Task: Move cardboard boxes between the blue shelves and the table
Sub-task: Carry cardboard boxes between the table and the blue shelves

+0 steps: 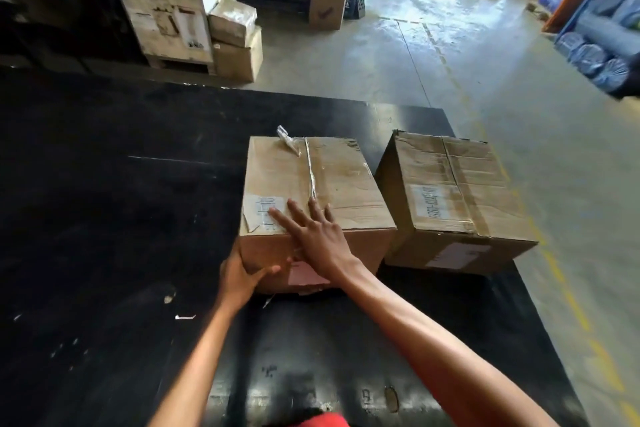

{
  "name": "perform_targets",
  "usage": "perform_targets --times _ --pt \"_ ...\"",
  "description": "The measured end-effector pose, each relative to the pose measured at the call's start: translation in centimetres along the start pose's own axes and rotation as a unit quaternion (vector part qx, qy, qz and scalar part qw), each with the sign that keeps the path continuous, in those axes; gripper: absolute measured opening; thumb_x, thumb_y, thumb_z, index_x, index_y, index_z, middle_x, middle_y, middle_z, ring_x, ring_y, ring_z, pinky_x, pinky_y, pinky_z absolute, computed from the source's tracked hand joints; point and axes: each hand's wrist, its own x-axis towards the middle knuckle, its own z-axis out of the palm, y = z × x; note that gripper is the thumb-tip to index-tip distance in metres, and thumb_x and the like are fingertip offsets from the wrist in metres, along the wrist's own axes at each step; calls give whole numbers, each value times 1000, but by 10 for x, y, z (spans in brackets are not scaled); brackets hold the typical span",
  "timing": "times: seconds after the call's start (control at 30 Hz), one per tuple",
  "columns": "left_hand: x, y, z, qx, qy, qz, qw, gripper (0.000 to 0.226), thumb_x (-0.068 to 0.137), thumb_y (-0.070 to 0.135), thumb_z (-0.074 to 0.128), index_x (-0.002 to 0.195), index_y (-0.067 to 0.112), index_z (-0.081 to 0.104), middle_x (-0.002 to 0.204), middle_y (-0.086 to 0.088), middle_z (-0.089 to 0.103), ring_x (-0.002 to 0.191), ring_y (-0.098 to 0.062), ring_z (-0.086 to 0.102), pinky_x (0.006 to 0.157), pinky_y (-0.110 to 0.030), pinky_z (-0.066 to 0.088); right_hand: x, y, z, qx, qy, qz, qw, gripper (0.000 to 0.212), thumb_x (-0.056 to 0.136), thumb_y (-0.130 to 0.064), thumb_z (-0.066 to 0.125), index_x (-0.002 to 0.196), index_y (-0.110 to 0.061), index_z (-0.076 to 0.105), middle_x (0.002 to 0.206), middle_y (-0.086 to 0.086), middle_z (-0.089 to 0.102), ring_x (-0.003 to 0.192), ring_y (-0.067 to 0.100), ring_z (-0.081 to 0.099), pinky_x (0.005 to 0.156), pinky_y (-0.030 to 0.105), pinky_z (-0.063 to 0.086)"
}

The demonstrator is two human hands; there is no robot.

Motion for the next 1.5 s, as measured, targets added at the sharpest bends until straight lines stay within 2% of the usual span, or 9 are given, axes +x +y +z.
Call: perform_targets --times 0.07,0.17,0.27,0.4,0.53,0.67,0.73,0.87,1.5 --pt "13 -1 5 10 -9 -14 1000 92 51 22 102 134 9 63 104 14 73 100 -11 73 72 -4 52 5 4 13 -20 1 0 1000 99 96 -44 67 165 -41 -4 176 5 -1 158 49 3 127 64 8" --pt "25 1 6 29 -20 2 999 103 53 15 102 145 8 55 118 1 74 104 -10 72 81 -10 54 10 12 28 -6 18 5 1000 97 97 -44 65 166 -40 -3 176 5 -2 159 45 0 128 61 7" --pt "36 6 7 27 -23 32 999 115 54 11 101 154 12 45 126 4 67 109 -5 67 85 -2 48 14 34 36 35 26 11 999 97 95 -40 71 167 -36 6 175 8 0 161 33 -3 131 49 7" --pt "50 19 13 39 -60 52 996 125 55 25 102 160 19 34 134 3 64 122 -9 60 92 -2 43 15 77 41 23 12 38 999 107 90 -46 75 167 -34 2 173 14 -11 161 30 -11 131 38 -1" --pt "63 33 19 54 -67 65 994 129 59 20 100 163 23 25 146 -4 58 133 -17 55 110 -29 44 10 129 37 -6 -14 109 994 115 88 -50 76 165 -38 -9 171 18 -19 159 31 -19 129 56 0" --pt "73 43 28 90 -62 84 990 142 59 0 97 165 31 8 144 6 52 126 -14 55 105 -14 38 0 165 30 -57 -42 140 988 126 80 -69 74 161 -43 -20 169 16 -26 157 37 -22 124 66 -11" --pt "75 50 34 127 -72 96 985 139 58 -4 96 164 28 12 151 -5 50 132 -22 55 105 -11 34 -4 172 31 -68 -45 143 986 128 81 -69 73 159 -43 -25 166 14 -31 155 39 -25 121 68 -15" --pt "78 60 38 151 -91 92 980 135 58 9 100 163 18 17 157 -17 43 139 -32 50 115 -24 31 -5 172 35 -74 -45 142 986 127 83 -70 70 160 -39 -26 167 17 -31 154 42 -26 120 69 -17" --pt "60 84 75 164 -100 73 979 134 61 10 99 164 25 15 160 -14 38 137 -32 52 116 -38 42 -42 211 51 -23 -8 164 986 125 83 -66 72 150 -51 -33 167 12 -33 151 39 -34 126 61 -8"
